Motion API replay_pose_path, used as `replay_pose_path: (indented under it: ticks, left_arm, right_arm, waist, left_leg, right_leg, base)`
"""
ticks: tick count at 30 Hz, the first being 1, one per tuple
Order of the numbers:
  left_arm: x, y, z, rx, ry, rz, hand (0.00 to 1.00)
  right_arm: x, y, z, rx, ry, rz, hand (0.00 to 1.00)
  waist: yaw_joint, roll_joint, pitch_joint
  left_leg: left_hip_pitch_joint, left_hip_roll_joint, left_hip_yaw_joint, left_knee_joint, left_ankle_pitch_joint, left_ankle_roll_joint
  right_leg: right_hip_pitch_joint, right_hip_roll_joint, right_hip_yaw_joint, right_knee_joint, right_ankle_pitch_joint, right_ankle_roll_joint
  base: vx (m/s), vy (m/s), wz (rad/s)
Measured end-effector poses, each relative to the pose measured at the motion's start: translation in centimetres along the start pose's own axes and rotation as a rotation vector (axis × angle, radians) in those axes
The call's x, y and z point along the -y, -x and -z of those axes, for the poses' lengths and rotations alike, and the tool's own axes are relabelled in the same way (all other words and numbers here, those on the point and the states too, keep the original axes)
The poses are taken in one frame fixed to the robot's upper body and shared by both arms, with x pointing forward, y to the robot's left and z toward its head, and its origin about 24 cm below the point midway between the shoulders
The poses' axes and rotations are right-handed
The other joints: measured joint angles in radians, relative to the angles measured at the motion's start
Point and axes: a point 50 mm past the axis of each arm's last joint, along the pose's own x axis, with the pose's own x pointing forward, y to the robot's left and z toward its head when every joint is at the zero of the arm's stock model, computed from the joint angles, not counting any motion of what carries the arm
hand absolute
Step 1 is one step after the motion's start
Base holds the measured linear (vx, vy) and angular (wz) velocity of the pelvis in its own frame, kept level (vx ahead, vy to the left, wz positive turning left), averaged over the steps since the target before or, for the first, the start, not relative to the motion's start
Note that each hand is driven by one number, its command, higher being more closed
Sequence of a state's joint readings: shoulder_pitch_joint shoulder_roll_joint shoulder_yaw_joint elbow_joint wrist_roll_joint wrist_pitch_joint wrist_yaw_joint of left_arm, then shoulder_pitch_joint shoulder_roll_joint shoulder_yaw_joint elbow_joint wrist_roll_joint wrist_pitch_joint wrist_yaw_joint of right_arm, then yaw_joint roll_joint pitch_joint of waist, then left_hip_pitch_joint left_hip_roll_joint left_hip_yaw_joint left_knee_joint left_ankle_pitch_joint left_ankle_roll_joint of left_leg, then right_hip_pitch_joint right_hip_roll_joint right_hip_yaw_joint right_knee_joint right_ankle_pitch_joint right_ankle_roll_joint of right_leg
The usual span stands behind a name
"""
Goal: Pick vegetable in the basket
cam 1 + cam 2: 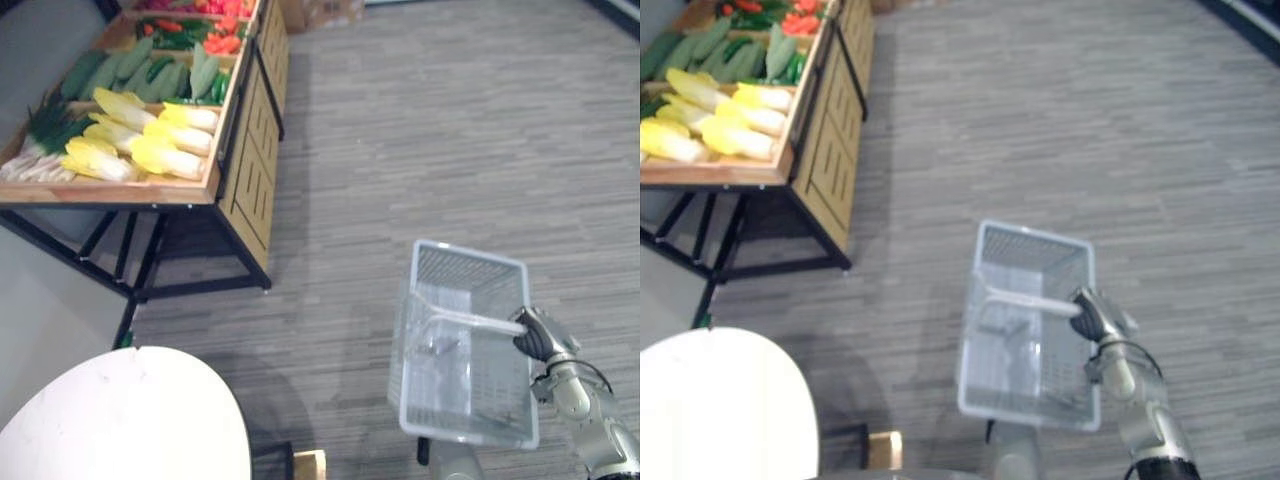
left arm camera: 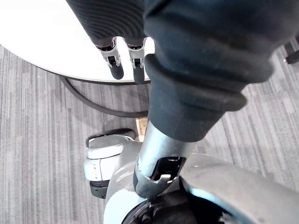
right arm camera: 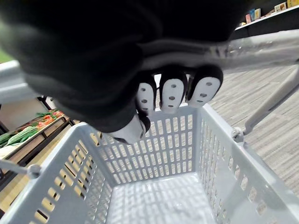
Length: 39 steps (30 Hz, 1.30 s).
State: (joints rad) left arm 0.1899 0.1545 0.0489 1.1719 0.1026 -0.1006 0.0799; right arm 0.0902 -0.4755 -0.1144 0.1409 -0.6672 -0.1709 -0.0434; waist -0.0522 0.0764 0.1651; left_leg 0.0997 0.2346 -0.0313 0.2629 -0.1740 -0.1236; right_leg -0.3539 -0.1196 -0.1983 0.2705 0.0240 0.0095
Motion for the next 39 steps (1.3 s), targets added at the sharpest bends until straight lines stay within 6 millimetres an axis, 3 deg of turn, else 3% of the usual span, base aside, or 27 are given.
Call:
replay_pose_path:
  ticks: [2, 4, 5, 7, 10, 11, 12, 14, 15, 16, 18, 19, 20, 21, 22, 24, 27, 28, 29, 30, 32, 33, 35, 36, 38, 39]
  left_arm:
    - [-0.2, 0.0, 0.0, 0.000, 0.019, -0.013, 0.00]
    - [-0.2, 0.0, -0.3, 0.018, 0.035, -0.017, 0.00]
    - [-0.1, 0.0, -0.5, 0.026, 0.044, -0.021, 0.00]
    - [0.1, 0.0, -0.9, 0.040, 0.061, -0.026, 0.00]
    - [0.5, 0.0, -0.8, 0.035, 0.068, -0.021, 0.00]
    - [0.9, 0.1, -0.6, 0.029, 0.071, -0.013, 0.00]
    - [1.0, 0.1, -0.6, 0.029, 0.072, -0.012, 0.00]
    - [0.8, 0.1, -0.5, 0.027, 0.073, -0.015, 0.00]
    - [0.9, 0.1, -0.5, 0.027, 0.075, -0.014, 0.00]
    - [1.1, 0.2, -0.3, 0.023, 0.078, -0.009, 0.00]
    - [1.7, 0.4, 0.3, 0.007, 0.085, 0.000, 0.00]
    - [1.7, 0.4, 0.3, 0.003, 0.100, -0.001, 0.00]
    - [0.9, 0.3, 0.3, 0.007, 0.100, -0.026, 0.00]
    - [0.4, 0.3, 0.1, 0.015, 0.098, -0.038, 0.00]
    - [0.4, 0.2, -0.2, 0.025, 0.102, -0.038, 0.00]
    - [0.9, 0.3, 0.0, 0.021, 0.105, -0.029, 0.00]
    - [1.0, 0.3, 0.1, 0.016, 0.112, -0.029, 0.00]
    - [1.0, 0.4, 0.2, 0.012, 0.111, -0.029, 0.00]
    - [0.9, 0.5, 0.7, 0.002, 0.096, -0.030, 0.00]
    - [0.7, 0.5, 0.8, 0.000, 0.081, -0.031, 0.00]
    - [-0.3, 0.4, 0.5, 0.015, 0.011, -0.034, 0.00]
    - [-0.3, 0.3, 0.4, 0.018, -0.004, -0.032, 0.00]
    - [-0.9, 0.3, 0.6, 0.009, -0.030, -0.034, 0.00]
    - [-0.9, 0.3, 0.8, -0.001, -0.030, -0.035, 0.00]
    - [-0.9, 0.3, 0.8, -0.008, -0.029, -0.035, 0.00]
    - [-0.8, 0.2, 0.6, -0.007, -0.029, -0.033, 0.00]
  right_arm:
    - [0.3, 0.2, 0.4, -0.014, 0.007, 0.011, 1.00]
    - [0.5, 0.5, 0.9, -0.023, 0.023, 0.008, 1.00]
    - [0.5, 0.5, 0.9, -0.028, 0.023, 0.013, 1.00]
    - [0.4, 0.7, 1.1, -0.038, 0.021, 0.014, 1.00]
    - [0.2, 0.8, 1.1, -0.046, 0.010, 0.014, 1.00]
    - [0.1, 0.8, 1.1, -0.048, 0.006, 0.011, 1.00]
    - [0.0, 0.9, 1.1, -0.050, 0.006, 0.010, 1.00]
    - [-0.2, 0.9, 1.1, -0.051, 0.006, 0.010, 1.00]
    - [-0.4, 0.9, 1.2, -0.054, 0.006, 0.001, 1.00]
    - [-0.8, 0.9, 1.2, -0.056, 0.006, -0.014, 1.00]
    - [-1.0, 1.0, 1.2, -0.055, 0.010, -0.028, 1.00]
    - [-2.0, 1.1, 0.9, -0.051, -0.001, -0.060, 1.00]
    - [-2.6, 1.2, 0.4, -0.026, 0.001, -0.089, 1.00]
    - [-2.7, 1.1, 0.1, -0.012, -0.002, -0.090, 1.00]
    - [-2.7, 0.5, -0.6, 0.022, -0.003, -0.091, 1.00]
    - [-3.0, -0.2, -1.8, 0.071, -0.003, -0.103, 1.00]
    - [-3.3, -0.3, -2.5, 0.110, -0.010, -0.113, 1.00]
    - [-3.3, -0.3, -2.5, 0.107, -0.010, -0.114, 1.00]
    - [-3.7, 0.2, -2.2, 0.084, -0.016, -0.117, 1.00]
    - [-3.9, 0.4, -2.0, 0.068, -0.025, -0.119, 1.00]
    - [-4.7, 1.5, -1.2, 0.018, -0.052, -0.136, 1.00]
    - [-4.9, 1.7, -1.2, 0.009, -0.065, -0.136, 1.00]
    - [-5.1, 1.9, -1.1, 0.002, -0.070, -0.135, 1.00]
    - [-4.7, 1.8, -0.9, -0.007, -0.071, -0.118, 1.00]
    - [-4.5, 1.8, -0.7, -0.017, -0.074, -0.107, 1.00]
    - [-4.1, 1.8, -0.4, -0.029, -0.074, -0.092, 1.00]
  waist:
    - [0.000, -0.005, 0.001]
    - [0.004, -0.025, 0.013]
    - [0.013, -0.027, 0.014]
    - [0.033, -0.030, 0.015]
    - [0.036, -0.035, 0.016]
    - [0.049, -0.049, 0.018]
    - [0.053, -0.055, 0.019]
    - [0.055, -0.063, 0.019]
    - [0.056, -0.058, 0.016]
    - [0.060, -0.045, 0.010]
    - [0.060, 0.003, -0.001]
    - [0.056, -0.020, -0.004]
    - [0.063, -0.055, -0.005]
    - [0.072, -0.064, -0.006]
    - [0.085, -0.066, -0.006]
    - [0.086, -0.052, -0.015]
    - [0.089, -0.053, -0.032]
    - [0.089, -0.056, -0.032]
    - [0.084, -0.070, -0.045]
    - [0.081, -0.079, -0.052]
    - [0.068, -0.104, -0.055]
    - [0.067, -0.106, -0.051]
    - [0.044, -0.113, -0.048]
    - [0.029, -0.102, -0.045]
    - [0.027, -0.097, -0.044]
    - [0.027, -0.090, -0.039]
  left_leg:
    - [-0.050, 0.000, -0.018, 0.155, 0.130, -0.005]
    - [-0.123, -0.001, -0.017, 0.353, 0.328, -0.035]
    - [-0.162, 0.002, -0.001, 0.451, 0.329, -0.036]
    - [-0.264, -0.009, 0.071, 0.610, 0.225, 0.002]
    - [-0.347, -0.025, 0.146, 0.575, 0.153, 0.052]
    - [-0.375, -0.043, 0.199, 0.481, 0.127, 0.070]
    - [-0.378, -0.055, 0.219, 0.419, 0.124, 0.068]
    - [-0.370, -0.110, 0.220, 0.141, 0.134, 0.056]
    - [-0.356, -0.145, 0.180, -0.053, 0.170, 0.036]
    - [-0.347, -0.155, 0.133, -0.179, 0.212, 0.024]
    - [-0.336, -0.128, 0.103, -0.234, 0.236, 0.030]
    - [-0.333, -0.148, 0.147, -0.195, 0.288, 0.058]
    - [-0.334, -0.178, 0.189, -0.156, 0.242, 0.080]
    - [-0.340, -0.189, 0.206, -0.133, 0.220, 0.092]
    - [-0.343, -0.197, 0.239, -0.083, 0.176, 0.107]
    - [-0.333, -0.197, 0.264, -0.053, 0.137, 0.126]
    - [-0.284, -0.216, 0.288, -0.096, 0.106, 0.127]
    - [-0.265, -0.222, 0.289, -0.116, 0.106, 0.128]
    - [-0.212, -0.244, 0.277, -0.165, 0.103, 0.133]
    - [-0.192, -0.256, 0.267, -0.179, 0.098, 0.141]
    - [-0.103, -0.285, 0.215, -0.205, 0.073, 0.182]
    - [-0.086, -0.287, 0.201, -0.206, 0.072, 0.196]
    - [-0.014, -0.282, 0.149, -0.208, 0.060, 0.206]
    - [0.021, -0.273, 0.121, -0.212, 0.047, 0.205]
    - [0.038, -0.261, 0.100, -0.211, 0.045, 0.202]
    - [0.054, -0.243, 0.090, -0.212, 0.039, 0.193]
  right_leg:
    - [0.079, -0.001, -0.025, 0.000, -0.052, -0.011]
    - [0.177, -0.013, -0.036, -0.025, -0.095, -0.021]
    - [0.219, -0.016, -0.040, -0.047, -0.105, -0.028]
    - [0.315, -0.018, -0.052, -0.115, -0.114, -0.041]
    - [0.390, -0.022, -0.075, -0.166, -0.131, -0.040]
    - [0.414, -0.038, -0.076, -0.174, -0.145, -0.026]
    - [0.422, -0.047, -0.076, -0.176, -0.144, -0.017]
    - [0.443, -0.063, -0.085, -0.186, -0.147, 0.002]
    - [0.449, -0.068, -0.086, -0.189, -0.157, 0.023]
    - [0.453, -0.065, -0.082, -0.185, -0.172, 0.049]
    - [0.477, -0.043, -0.075, -0.176, -0.203, 0.098]
    - [0.506, -0.067, -0.072, -0.177, -0.215, 0.115]
    - [0.520, -0.109, -0.066, -0.193, -0.213, 0.114]
    - [0.525, -0.123, -0.062, -0.203, -0.208, 0.115]
    - [0.536, -0.145, -0.034, -0.231, -0.157, 0.143]
    - [0.549, -0.154, -0.008, -0.257, -0.093, 0.156]
    - [0.517, -0.180, 0.025, -0.178, -0.045, 0.179]
    - [0.500, -0.187, 0.032, -0.126, -0.045, 0.179]
    - [0.426, -0.214, 0.048, 0.072, -0.045, 0.180]
    - [0.387, -0.231, 0.057, 0.173, -0.034, 0.179]
    - [0.240, -0.239, 0.177, 0.527, 0.133, 0.172]
    - [0.211, -0.227, 0.201, 0.604, 0.108, 0.154]
    - [0.130, -0.188, 0.173, 0.773, -0.059, 0.067]
    - [0.089, -0.178, 0.113, 0.748, -0.127, 0.043]
    - [0.065, -0.169, 0.075, 0.660, -0.145, 0.038]
    - [0.047, -0.148, 0.061, 0.541, -0.146, 0.037]
  base:
    - [0.42, -0.268, 0.30]
    - [0.35, -0.181, 0.26]
    - [0.31, -0.127, 0.10]
    - [0.32, -0.108, 0.07]
    - [0.21, -0.005, 0.17]
    - [0.23, 0.069, 0.07]
    - [0.29, 0.123, 0.04]
    - [0.27, 0.174, 0.08]
    - [0.27, 0.228, -0.02]
    - [0.35, 0.299, -0.11]
    - [0.33, 0.277, -0.11]
    - [0.35, 0.273, -0.08]
    - [0.42, 0.288, -0.09]
    - [0.32, 0.183, -0.42]
    - [0.30, 0.176, -0.44]
    - [0.24, 0.159, -0.42]
    - [0.24, 0.167, -0.24]
    - [0.26, 0.191, 0.04]
    - [0.17, 0.124, 0.16]
    - [0.29, 0.170, 0.30]
    - [0.30, 0.090, 0.51]
    - [0.34, 0.030, 0.62]
    - [0.43, -0.020, 0.78]
    - [0.40, -0.044, 0.82]
    - [0.27, -0.076, 0.62]
    - [0.28, -0.151, 0.67]
